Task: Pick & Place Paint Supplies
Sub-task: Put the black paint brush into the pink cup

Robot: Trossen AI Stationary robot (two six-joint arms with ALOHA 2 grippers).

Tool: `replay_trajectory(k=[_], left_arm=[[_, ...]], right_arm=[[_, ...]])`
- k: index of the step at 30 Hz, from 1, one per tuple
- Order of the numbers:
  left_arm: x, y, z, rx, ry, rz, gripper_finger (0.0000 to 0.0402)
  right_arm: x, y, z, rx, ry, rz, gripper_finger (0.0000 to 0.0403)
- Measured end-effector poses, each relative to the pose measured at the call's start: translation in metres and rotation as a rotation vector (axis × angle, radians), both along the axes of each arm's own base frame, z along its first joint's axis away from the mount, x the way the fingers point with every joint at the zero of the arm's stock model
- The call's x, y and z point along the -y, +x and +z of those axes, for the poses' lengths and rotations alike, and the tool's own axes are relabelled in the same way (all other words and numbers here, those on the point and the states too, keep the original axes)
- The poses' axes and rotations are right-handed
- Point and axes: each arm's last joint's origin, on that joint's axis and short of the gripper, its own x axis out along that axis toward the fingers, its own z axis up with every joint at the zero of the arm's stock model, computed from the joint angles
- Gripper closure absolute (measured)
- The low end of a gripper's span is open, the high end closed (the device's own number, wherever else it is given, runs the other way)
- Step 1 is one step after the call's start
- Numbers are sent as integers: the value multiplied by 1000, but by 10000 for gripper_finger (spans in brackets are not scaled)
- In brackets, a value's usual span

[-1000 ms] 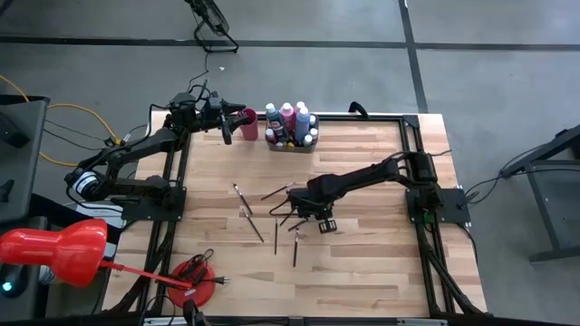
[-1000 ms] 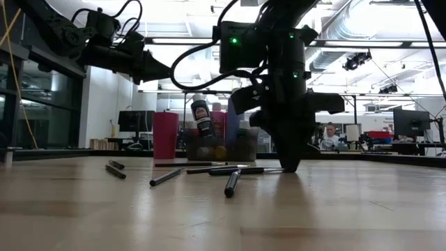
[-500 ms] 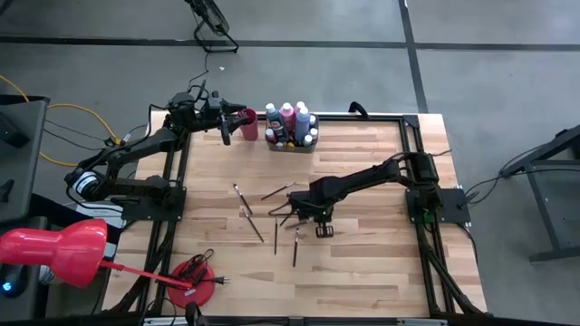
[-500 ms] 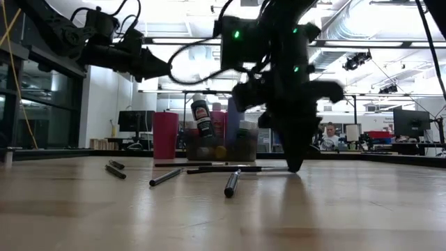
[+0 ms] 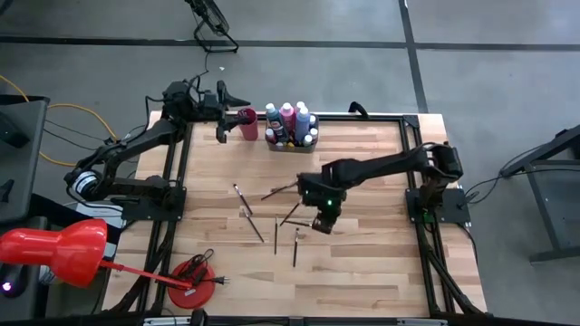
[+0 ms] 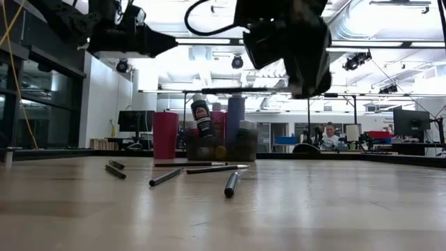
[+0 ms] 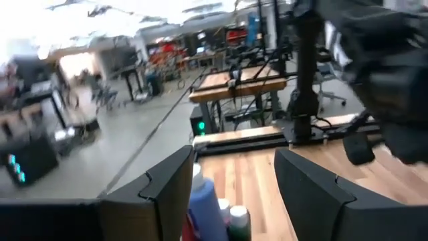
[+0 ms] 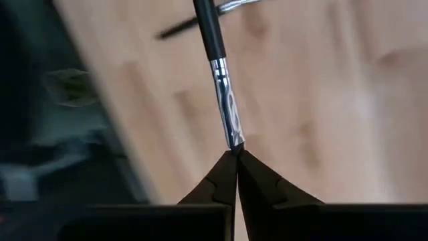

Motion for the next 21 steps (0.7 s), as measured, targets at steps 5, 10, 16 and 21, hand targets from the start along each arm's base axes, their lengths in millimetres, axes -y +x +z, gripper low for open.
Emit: replay_trajectory(k=[5, 10, 16, 21], left_arm=[[10, 11, 13, 17, 183, -90, 194], [28, 27, 18, 45, 351, -188, 194], [46, 35, 20, 53, 450, -232, 194], [60, 33, 23, 29, 577, -189, 194]], right_arm=[[14, 0, 6, -78, 203, -134, 399], [25, 1, 8, -94, 290, -191, 399], [38, 5, 17, -41, 363, -253, 399], [54, 2, 33, 42, 362, -304, 399]])
